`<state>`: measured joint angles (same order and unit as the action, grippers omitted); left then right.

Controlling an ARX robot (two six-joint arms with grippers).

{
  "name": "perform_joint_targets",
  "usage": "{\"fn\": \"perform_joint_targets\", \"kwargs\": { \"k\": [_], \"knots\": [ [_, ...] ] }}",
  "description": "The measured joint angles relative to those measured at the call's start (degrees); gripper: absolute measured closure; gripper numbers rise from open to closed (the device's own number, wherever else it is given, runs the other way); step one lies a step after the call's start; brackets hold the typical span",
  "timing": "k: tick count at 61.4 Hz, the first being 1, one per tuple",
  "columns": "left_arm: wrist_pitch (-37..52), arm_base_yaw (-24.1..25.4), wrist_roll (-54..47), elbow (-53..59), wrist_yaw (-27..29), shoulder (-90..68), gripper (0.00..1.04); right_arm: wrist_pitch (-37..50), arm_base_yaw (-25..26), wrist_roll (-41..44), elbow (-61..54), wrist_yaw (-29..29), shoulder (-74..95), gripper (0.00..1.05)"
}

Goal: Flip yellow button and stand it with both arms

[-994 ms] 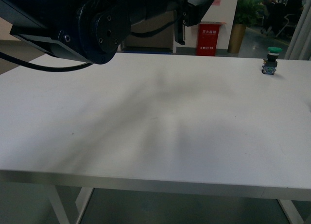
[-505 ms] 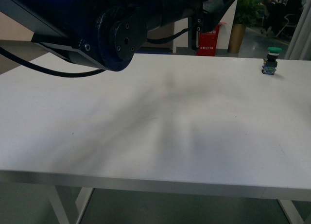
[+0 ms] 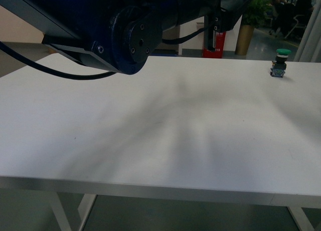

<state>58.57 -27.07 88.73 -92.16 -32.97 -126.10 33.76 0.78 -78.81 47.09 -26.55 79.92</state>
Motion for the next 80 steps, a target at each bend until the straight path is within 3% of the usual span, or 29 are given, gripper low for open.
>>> {"fn": "perform_joint_targets", "kwargs": {
  "k": [27,30,48,69,74,80],
  "knots": [
    [0.9,-0.9,0.2,0.0,0.2,-0.2,0.68,4.0,-4.0,-1.6,6.7,5.2,6.7,0.07],
    [0.9,-0.9,0.3,0.0,0.2,-0.3,0.68,3.9,-4.1,-1.5,6.8,5.2,6.8,0.12],
    [0.8,-0.9,1.3,-0.3,0.4,-0.7,0.69,3.4,-4.5,-0.8,6.8,5.4,7.3,0.64],
    [-3.9,-0.6,-2.1,0.9,1.1,0.9,0.69,2.3,-3.7,-0.6,6.3,4.7,7.3,0.66],
    [-7.1,0.4,-7.5,3.3,1.2,3.5,0.49,2.3,-3.1,-0.3,6.1,4.0,7.2,0.66],
    [-11.1,2.2,-12.7,5.6,2.2,6.0,0.34,2.3,-2.3,0.0,6.1,4.0,6.9,0.66]
  ]
}}
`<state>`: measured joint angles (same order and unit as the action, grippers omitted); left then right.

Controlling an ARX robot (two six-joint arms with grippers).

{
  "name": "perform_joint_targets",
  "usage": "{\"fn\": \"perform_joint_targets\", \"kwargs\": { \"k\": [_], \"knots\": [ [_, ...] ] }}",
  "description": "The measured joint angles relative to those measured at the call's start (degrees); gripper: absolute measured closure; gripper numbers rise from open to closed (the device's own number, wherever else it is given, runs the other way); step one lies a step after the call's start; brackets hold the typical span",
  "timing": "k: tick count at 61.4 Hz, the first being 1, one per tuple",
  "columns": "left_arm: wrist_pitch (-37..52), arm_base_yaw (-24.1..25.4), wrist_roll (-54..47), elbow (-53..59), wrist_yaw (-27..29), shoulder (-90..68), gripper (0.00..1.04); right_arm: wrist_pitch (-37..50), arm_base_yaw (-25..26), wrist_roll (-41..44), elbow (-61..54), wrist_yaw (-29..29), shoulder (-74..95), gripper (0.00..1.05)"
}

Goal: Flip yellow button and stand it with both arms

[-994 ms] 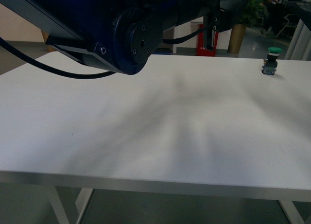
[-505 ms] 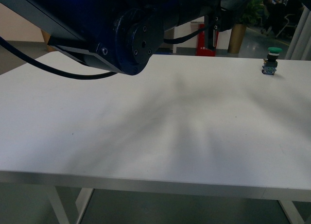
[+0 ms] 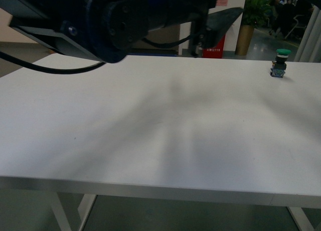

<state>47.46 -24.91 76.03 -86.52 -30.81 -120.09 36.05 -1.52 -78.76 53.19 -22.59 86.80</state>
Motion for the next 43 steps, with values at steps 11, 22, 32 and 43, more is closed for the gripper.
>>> {"fn": "perform_joint_targets", "kwargs": {
  "k": [11,22,32,43],
  "knots": [
    [-23.2,4.2,-26.2,6.8,14.7,12.4,0.06,0.0,1.4,0.7,-0.2,0.0,-0.6,0.66],
    [-29.7,6.8,-62.2,19.4,34.5,29.5,0.06,0.4,1.7,1.0,-0.8,-0.6,-0.8,0.66],
    [-31.8,11.8,-86.1,33.2,41.3,46.1,0.06,1.2,1.9,1.0,-1.1,-0.7,-0.8,0.66],
    [-38.4,19.6,-98.4,44.6,42.4,60.5,0.06,1.6,1.7,1.2,-1.1,-1.2,-0.8,0.66]
  ]
}}
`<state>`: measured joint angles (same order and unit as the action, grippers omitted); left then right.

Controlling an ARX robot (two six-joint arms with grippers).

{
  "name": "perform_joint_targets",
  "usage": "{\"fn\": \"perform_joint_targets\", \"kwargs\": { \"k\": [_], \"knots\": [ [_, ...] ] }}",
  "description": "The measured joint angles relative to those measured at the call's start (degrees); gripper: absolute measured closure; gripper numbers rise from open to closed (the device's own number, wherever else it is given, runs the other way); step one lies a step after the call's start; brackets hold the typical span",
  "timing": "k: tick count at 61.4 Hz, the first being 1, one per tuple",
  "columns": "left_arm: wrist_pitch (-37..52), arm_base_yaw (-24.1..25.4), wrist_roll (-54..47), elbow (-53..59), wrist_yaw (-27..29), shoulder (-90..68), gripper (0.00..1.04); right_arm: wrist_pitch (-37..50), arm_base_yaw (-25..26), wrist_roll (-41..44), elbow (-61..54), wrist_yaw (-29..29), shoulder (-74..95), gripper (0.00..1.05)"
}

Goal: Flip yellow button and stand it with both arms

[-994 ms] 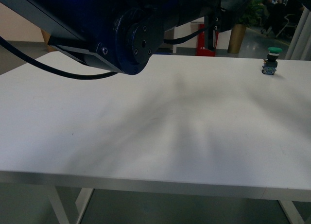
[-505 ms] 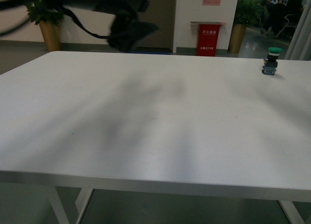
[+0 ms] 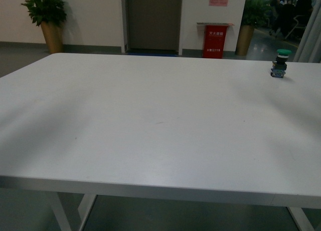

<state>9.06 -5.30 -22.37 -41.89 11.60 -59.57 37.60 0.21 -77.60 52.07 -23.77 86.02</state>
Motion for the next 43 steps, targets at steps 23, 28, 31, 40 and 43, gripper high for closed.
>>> {"fn": "perform_joint_targets", "kwargs": {
  "k": [23,28,31,40,43],
  "knots": [
    [13.1,5.1,20.5,23.8,-11.6,19.4,0.63,0.0,-1.1,0.7,-0.6,0.0,-1.2,0.67],
    [13.5,5.2,21.4,27.2,-11.5,21.0,0.79,-0.5,-1.1,1.2,-0.6,-0.2,-1.3,0.67],
    [13.8,5.2,21.6,28.6,-11.6,22.4,0.88,-0.7,-1.0,1.5,-0.6,-0.3,-1.3,0.67],
    [13.9,5.2,22.2,31.6,-11.6,26.0,1.01,-1.5,-0.7,2.1,-0.6,-0.4,-1.9,0.67],
    [13.9,5.2,22.3,32.7,-11.6,27.1,1.01,-1.7,-0.6,2.3,-0.6,-0.4,-2.1,0.67]
  ]
}}
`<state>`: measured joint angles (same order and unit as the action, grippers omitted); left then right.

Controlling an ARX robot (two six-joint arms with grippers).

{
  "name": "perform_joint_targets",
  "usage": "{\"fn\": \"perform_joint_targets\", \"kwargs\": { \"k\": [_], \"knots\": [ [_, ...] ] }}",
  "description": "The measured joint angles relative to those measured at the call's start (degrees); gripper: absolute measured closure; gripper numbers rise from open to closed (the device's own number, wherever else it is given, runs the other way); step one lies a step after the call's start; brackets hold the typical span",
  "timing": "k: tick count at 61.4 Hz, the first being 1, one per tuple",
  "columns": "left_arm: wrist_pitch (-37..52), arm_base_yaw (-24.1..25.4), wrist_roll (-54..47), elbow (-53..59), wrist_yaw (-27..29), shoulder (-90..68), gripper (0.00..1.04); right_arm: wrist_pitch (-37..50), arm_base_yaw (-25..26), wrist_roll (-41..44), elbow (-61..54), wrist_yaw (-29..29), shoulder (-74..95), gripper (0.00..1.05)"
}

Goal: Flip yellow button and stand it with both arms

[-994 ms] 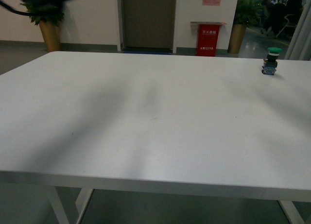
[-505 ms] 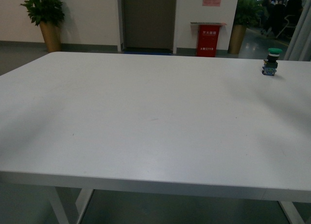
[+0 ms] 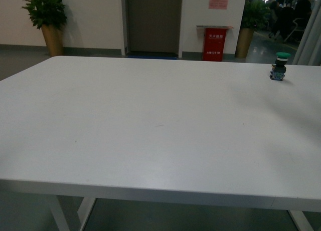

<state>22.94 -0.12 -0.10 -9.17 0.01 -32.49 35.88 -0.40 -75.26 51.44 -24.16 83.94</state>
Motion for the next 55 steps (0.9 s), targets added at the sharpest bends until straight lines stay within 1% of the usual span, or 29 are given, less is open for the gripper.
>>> {"fn": "perform_joint_targets", "kwargs": {
  "k": [21,43,49,55],
  "knots": [
    [-3.1,0.0,0.0,4.9,0.0,8.2,1.01,-2.4,0.1,1.6,0.0,0.0,-1.0,0.67],
    [-7.7,0.0,0.1,7.2,0.0,15.1,1.01,-3.1,0.1,2.4,0.0,0.0,-1.5,0.67],
    [-7.1,0.0,0.2,7.8,0.1,16.5,1.01,-3.1,0.1,2.5,0.0,0.0,-1.6,0.67],
    [-8.9,0.0,0.2,7.8,0.0,18.7,1.01,-3.2,0.1,2.6,0.0,0.0,-1.6,0.67]
  ]
}}
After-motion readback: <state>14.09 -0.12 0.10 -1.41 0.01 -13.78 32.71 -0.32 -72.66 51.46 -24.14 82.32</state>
